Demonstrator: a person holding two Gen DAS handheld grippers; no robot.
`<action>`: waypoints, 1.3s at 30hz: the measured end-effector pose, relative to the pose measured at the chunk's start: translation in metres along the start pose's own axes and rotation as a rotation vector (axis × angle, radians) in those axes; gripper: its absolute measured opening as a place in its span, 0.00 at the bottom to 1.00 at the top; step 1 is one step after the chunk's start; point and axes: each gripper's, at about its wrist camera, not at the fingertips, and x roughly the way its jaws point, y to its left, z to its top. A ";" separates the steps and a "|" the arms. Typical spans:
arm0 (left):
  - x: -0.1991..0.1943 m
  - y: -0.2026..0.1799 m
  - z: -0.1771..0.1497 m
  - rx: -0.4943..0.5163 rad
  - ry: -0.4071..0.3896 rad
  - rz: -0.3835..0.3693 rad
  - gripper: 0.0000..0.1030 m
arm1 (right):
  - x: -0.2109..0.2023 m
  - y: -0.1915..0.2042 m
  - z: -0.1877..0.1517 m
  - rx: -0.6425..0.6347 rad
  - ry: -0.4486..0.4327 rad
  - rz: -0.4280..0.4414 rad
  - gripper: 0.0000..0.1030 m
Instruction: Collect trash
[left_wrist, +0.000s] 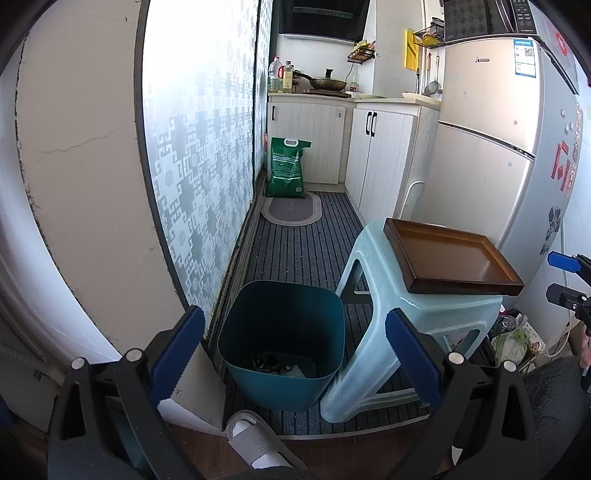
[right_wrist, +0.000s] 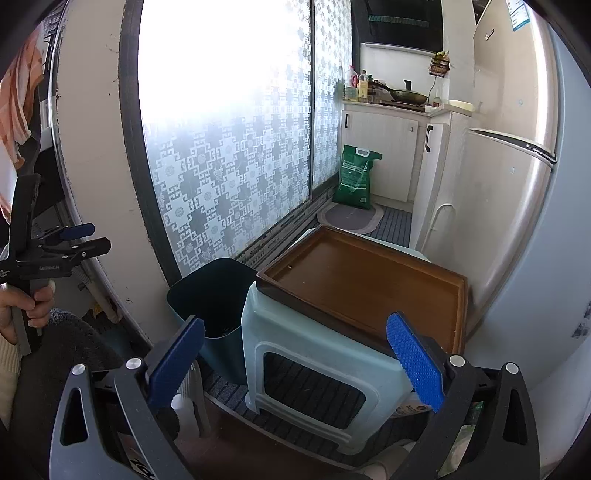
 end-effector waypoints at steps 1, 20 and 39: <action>0.000 0.000 0.000 -0.001 0.000 0.000 0.97 | 0.000 0.000 0.000 -0.001 0.002 -0.001 0.97; -0.002 0.000 0.000 0.002 -0.005 0.003 0.97 | -0.001 0.000 -0.001 0.005 -0.006 -0.003 0.97; -0.002 0.000 0.000 0.002 -0.005 0.003 0.97 | -0.002 -0.002 0.000 0.005 -0.010 -0.004 0.97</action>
